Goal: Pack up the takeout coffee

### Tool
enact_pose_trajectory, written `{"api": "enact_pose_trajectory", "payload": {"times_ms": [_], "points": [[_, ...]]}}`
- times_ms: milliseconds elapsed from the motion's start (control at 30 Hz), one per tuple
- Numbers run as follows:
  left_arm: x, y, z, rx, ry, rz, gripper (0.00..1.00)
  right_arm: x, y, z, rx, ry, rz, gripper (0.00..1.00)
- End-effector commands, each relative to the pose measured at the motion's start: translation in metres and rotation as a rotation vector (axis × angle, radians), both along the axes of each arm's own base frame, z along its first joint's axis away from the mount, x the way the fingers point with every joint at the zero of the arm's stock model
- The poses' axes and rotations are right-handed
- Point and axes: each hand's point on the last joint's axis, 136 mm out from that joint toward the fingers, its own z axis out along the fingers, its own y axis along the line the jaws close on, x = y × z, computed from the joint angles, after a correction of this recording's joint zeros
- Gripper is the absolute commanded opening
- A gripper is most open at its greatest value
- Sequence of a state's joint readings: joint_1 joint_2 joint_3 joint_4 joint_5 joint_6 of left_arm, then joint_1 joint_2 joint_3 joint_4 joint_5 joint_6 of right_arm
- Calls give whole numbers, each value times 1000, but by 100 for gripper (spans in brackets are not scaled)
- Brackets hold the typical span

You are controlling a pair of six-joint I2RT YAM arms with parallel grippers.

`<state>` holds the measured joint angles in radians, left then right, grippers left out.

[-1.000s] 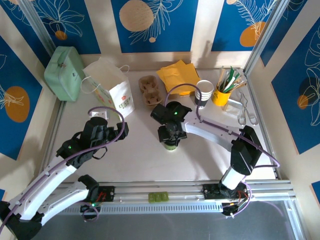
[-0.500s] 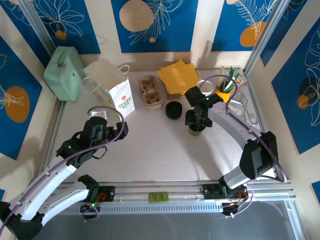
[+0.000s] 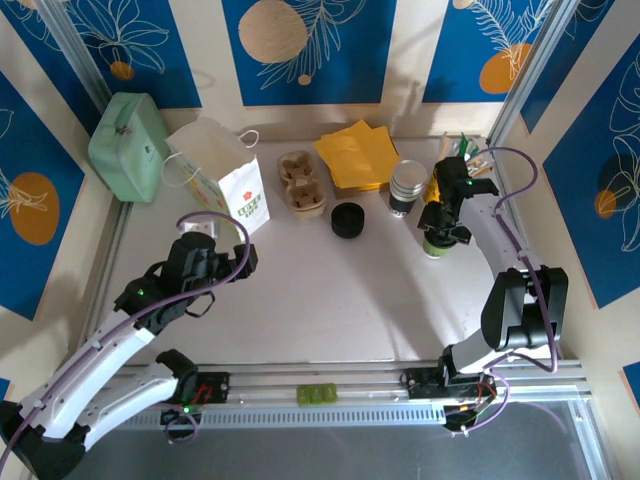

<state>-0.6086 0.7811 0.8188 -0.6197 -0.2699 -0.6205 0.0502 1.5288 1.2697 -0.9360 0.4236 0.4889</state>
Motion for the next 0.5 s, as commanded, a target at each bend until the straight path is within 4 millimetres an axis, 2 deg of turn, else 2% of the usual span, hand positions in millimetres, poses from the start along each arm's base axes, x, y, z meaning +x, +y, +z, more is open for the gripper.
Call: {"api": "enact_pose_trajectory", "payload": {"times_ms": [0, 300, 467], "points": [[1, 3, 5, -5, -18, 2, 99, 11, -7, 3, 28, -16, -6, 73], [2, 4, 3, -5, -14, 5, 100, 22, -23, -1, 82, -16, -49, 75], [2, 4, 3, -7, -10, 6, 99, 27, -25, -1, 85, -6, -47, 81]]}}
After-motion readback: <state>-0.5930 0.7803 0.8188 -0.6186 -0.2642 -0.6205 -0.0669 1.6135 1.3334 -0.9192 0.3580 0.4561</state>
